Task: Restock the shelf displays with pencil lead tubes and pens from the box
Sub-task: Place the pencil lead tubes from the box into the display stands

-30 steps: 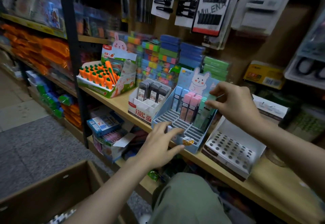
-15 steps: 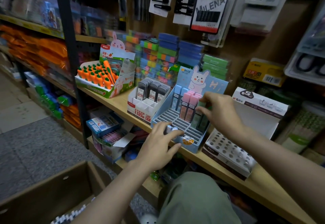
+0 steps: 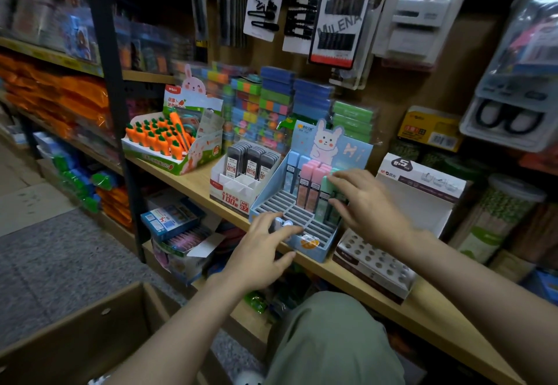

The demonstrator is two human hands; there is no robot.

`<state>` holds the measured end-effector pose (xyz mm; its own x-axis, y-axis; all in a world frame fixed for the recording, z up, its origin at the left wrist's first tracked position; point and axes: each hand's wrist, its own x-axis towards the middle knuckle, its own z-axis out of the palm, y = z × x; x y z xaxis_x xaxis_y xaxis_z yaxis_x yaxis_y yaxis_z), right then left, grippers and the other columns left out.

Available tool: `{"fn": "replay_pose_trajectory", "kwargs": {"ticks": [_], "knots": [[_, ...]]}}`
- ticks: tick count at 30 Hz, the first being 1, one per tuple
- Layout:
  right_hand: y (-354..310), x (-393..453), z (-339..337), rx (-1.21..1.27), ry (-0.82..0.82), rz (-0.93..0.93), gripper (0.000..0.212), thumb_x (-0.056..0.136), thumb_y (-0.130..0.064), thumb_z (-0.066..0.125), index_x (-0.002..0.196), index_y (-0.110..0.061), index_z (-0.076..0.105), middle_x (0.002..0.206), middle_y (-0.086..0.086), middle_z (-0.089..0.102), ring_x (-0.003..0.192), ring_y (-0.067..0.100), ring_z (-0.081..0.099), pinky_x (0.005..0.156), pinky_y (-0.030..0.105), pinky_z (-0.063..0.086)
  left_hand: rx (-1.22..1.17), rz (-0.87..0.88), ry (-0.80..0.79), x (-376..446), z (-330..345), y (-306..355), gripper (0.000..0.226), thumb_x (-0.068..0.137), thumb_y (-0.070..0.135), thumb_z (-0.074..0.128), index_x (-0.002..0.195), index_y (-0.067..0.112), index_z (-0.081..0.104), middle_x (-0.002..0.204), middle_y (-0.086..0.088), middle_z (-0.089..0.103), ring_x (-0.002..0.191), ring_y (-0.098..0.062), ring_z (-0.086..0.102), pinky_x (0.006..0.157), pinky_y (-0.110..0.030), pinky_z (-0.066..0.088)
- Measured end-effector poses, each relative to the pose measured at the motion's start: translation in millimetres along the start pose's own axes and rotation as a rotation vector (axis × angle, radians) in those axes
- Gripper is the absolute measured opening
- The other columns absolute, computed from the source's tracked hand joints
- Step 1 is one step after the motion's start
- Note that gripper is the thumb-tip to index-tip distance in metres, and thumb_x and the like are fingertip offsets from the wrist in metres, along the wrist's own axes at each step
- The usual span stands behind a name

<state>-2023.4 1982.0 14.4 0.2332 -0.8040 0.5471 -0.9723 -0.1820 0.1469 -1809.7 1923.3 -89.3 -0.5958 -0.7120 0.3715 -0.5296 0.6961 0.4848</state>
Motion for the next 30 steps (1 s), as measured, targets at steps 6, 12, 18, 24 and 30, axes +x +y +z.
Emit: {"fn": "replay_pose_trajectory", "kwargs": {"ticks": [6,12,18,24,30], "knots": [[-11.6,-4.9,-7.4,0.089,-0.126,0.085,0.064,0.094,-0.034,0.059,0.148,-0.009,0.037,0.148,0.010,0.042,0.136,0.025,0.039,0.114,0.040,0.034,-0.244,-0.042,0.039,-10.7,-14.5,10.2,0.039,0.092,0.027,0.063,0.126,0.042,0.055,0.151,0.017,0.026,0.138,-0.001,0.021,0.109,-0.027,0.027],[-72.6,6.5,-7.8,0.387,0.002,-0.020,0.044,0.092,-0.022,0.062,0.134,-0.011,0.050,0.129,0.006,0.055,0.122,0.022,0.050,0.104,0.035,0.040,-0.475,-0.195,0.269,-70.9,-24.8,-19.0,0.024,0.092,0.011,0.063,0.112,0.025,0.067,0.114,0.015,0.064,0.108,0.006,0.056,0.089,-0.011,0.044],[-215.5,9.5,74.2,0.699,-0.422,-0.153,0.019,0.088,-0.024,0.064,0.106,-0.019,0.066,0.101,-0.001,0.069,0.093,0.014,0.065,0.083,0.032,0.052,-0.553,-0.705,0.361,-186.0,-18.6,-95.6,0.013,0.089,-0.006,0.062,0.099,-0.002,0.068,0.093,-0.013,0.068,0.082,-0.013,0.061,0.080,-0.020,0.047],[-320.8,-40.3,183.4,0.798,-0.845,-0.028,0.018,0.087,-0.020,0.066,0.102,-0.012,0.072,0.103,0.007,0.073,0.100,0.022,0.066,0.083,0.026,0.044,-0.684,-1.462,0.836,-295.2,20.6,-166.5,0.014,0.092,-0.007,0.051,0.096,-0.007,0.064,0.096,-0.024,0.062,0.089,-0.034,0.057,0.070,-0.031,0.048],[-356.3,-85.3,260.4,0.698,-1.088,0.027,0.043,0.092,-0.016,0.060,0.134,-0.007,0.056,0.134,0.016,0.057,0.126,0.026,0.051,0.103,0.023,0.033,-0.562,-1.680,0.653,-328.6,65.4,-185.9,0.021,0.092,0.003,0.056,0.111,0.009,0.064,0.116,-0.015,0.066,0.106,-0.033,0.060,0.095,-0.039,0.050]]}}
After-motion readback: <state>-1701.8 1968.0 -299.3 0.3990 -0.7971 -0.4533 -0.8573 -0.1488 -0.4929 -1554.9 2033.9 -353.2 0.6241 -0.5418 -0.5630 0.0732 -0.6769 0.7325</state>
